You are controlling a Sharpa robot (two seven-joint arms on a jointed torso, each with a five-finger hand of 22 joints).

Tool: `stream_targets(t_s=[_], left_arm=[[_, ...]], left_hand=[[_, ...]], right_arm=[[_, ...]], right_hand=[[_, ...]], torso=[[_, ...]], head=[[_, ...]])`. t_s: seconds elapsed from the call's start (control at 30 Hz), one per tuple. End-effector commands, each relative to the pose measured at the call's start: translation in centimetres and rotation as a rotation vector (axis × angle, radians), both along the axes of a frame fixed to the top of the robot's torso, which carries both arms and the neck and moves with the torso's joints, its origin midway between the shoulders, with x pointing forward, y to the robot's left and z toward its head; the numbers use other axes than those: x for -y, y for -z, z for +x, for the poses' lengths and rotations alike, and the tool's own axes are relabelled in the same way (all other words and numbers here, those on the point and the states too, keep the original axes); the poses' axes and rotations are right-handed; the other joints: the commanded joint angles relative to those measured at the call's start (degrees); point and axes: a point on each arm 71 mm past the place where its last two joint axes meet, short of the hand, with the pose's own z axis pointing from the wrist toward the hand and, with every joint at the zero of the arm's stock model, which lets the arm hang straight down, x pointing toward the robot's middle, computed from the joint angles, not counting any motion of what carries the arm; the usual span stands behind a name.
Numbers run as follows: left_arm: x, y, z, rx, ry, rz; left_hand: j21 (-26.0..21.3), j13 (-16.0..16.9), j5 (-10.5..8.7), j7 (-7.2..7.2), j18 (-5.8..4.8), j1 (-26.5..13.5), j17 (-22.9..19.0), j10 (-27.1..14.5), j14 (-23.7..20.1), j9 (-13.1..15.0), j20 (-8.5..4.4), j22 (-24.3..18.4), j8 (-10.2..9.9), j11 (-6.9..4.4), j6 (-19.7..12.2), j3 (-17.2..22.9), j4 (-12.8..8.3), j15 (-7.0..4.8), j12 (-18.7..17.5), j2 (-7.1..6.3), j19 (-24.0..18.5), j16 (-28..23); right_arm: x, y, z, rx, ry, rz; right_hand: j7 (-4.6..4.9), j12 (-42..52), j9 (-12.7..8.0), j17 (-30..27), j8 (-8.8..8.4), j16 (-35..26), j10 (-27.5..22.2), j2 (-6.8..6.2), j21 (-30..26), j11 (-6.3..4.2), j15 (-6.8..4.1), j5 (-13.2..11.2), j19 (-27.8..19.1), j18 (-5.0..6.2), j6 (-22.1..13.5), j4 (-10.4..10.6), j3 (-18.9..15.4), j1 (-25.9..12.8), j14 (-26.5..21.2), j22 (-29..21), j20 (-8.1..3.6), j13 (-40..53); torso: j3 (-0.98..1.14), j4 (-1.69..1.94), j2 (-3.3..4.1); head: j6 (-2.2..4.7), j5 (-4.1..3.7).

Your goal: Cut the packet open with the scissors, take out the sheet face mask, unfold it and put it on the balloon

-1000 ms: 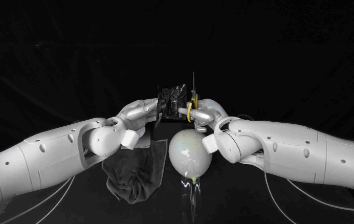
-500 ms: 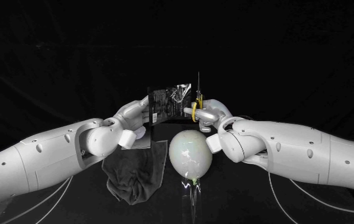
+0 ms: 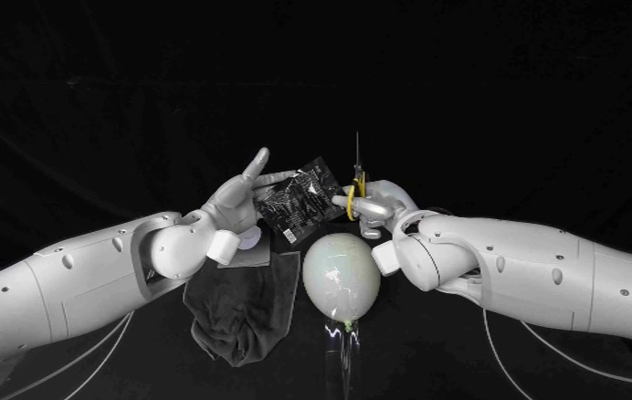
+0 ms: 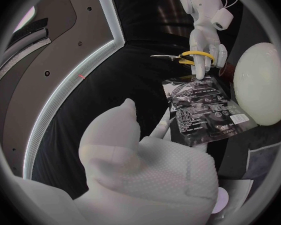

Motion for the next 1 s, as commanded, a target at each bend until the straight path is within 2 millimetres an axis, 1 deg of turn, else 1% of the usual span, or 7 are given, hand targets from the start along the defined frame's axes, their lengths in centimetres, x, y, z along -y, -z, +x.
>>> stream_targets(t_s=[0.03, 0.07, 0.3, 0.57, 0.7, 0.83, 1.0], left_arm=[[0.5, -0.3, -0.2, -0.001, 0.05, -0.05], [0.5, -0.3, -0.2, -0.002, 0.051, -0.048], [0.5, -0.1, -0.1, -0.002, 0.046, -0.019], [-0.1, 0.1, 0.3, 0.009, -0.001, 0.025], [-0.6, 0.3, 0.5, 0.019, -0.022, 0.06], [-0.9, 0.6, 0.6, 0.022, -0.029, 0.087], [-1.2, 1.2, 0.6, 0.019, -0.04, 0.102]], left_hand=[[0.1, -0.1, 0.05, 7.87, -0.66, 1.4, -0.1, -0.6, 0.2, -0.1, -0.03, 0.0, -0.4, -0.08, -0.4, -0.4, 0.1, 0.12, -0.4, -1.54, 0.5, -0.3], [0.0, -0.1, 0.11, 7.87, -0.67, 3.5, -0.1, -1.0, 0.1, -0.2, -0.03, -0.1, -0.5, -0.04, -0.8, -0.3, 0.1, 0.16, -0.4, -4.47, 0.6, -0.4], [-0.4, -0.1, 0.18, 7.82, -0.7, 7.3, -0.4, -1.4, -0.8, -0.2, -0.02, -0.2, -0.6, 0.02, -1.1, -0.2, 0.3, 0.25, -0.4, -10.19, 0.0, -0.8], [-0.5, -0.1, 0.3, 7.75, -0.67, 13.0, -0.4, -1.3, -0.7, -0.1, -0.03, -0.2, -0.4, 0.07, -0.9, -2.9, 0.4, 0.29, -0.4, -13.69, 0.4, -1.0], [0.0, -0.1, 0.48, 6.62, -0.63, 21.0, -0.4, -1.5, -0.4, 0.5, -0.07, 0.1, 0.2, -0.29, 0.5, -5.5, 0.5, 0.1, -0.4, -16.28, 2.5, -1.1], [0.2, 0.0, 0.3, 3.03, -0.57, 26.4, -0.3, -0.7, -0.1, 1.0, -0.1, 0.1, 0.8, -1.14, 1.9, -4.3, 0.4, 0.15, -0.3, -15.03, 3.4, -1.1], [0.2, 0.1, 0.21, 1.91, -0.56, 29.2, -0.2, 0.4, 0.5, 1.2, -0.11, 0.1, 0.9, -3.07, 2.1, -2.9, 0.2, 0.6, -0.1, -13.03, 3.8, -1.0]], right_arm=[[-0.3, -0.1, -0.1, 0.004, -0.024, -0.008], [-0.3, -0.1, -0.1, 0.003, -0.021, -0.007], [-0.3, -0.1, -0.2, -0.012, 0.006, 0.001], [0.0, -0.1, -0.3, -0.017, 0.025, 0.003], [0.3, -0.1, -0.5, -0.018, 0.032, 0.006], [0.4, -0.2, -0.7, -0.019, 0.033, 0.013], [0.4, -0.3, -1.1, -0.018, 0.032, 0.023]], right_hand=[[0.15, 27.1, 15.6, 12.6, 11.52, 0.2, 21.3, 0.09, -0.3, -1.87, -1.17, 0.2, 0.0, 0.71, -0.2, 0.1, 0.3, -0.1, 5.1, 3.6, -0.34, 8.8], [0.16, 27.1, 15.7, 12.7, 11.57, 0.2, 21.3, 0.06, -0.3, -1.87, -1.17, 0.2, 0.0, 0.7, -0.3, 0.1, 0.4, -0.1, 5.1, 3.6, -0.34, 8.7], [0.13, 27.0, 16.1, 13.0, 11.86, 0.3, 21.2, 0.07, -0.3, -1.89, -1.17, 0.2, 0.1, 0.69, -0.3, -0.1, 0.7, -0.1, 5.2, 3.7, -0.34, 8.7], [0.1, 26.7, 16.5, 13.1, 12.14, 0.4, 21.2, 0.09, -0.3, -1.92, -1.19, 0.2, 0.1, 0.69, -0.3, -0.2, 1.0, -0.2, 5.2, 3.7, -0.35, 8.4], [0.1, 26.7, 16.7, 13.1, 12.25, 0.4, 21.2, 0.1, -0.3, -1.92, -1.2, 0.2, 0.1, 0.69, -0.4, -0.2, 1.1, -0.3, 5.2, 3.7, -0.36, 8.4], [0.09, 26.7, 16.8, 13.3, 12.33, 0.4, 21.2, 0.09, -0.2, -1.93, -1.2, 0.2, 0.1, 0.67, -0.5, -0.3, 1.2, -0.3, 5.3, 3.8, -0.36, 8.5], [0.09, 26.9, 17.0, 13.3, 12.41, 0.4, 21.2, 0.07, -0.2, -1.93, -1.21, 0.1, 0.1, 0.67, -0.5, -0.3, 1.4, -0.4, 5.3, 3.8, -0.37, 8.6]], torso=[[0.02, -0.01, 0.0], [0.03, -0.01, 0.0], [0.0, -0.06, -0.03], [0.01, -0.01, 0.01], [0.01, -0.02, -0.02], [0.02, -0.03, 0.01], [0.02, -0.05, -0.03]], head=[[0.02, 0.05], [0.03, 0.05], [0.0, -0.08], [-0.1, -0.08], [-0.12, -0.1], [-0.05, -0.02], [0.06, 0.03]])
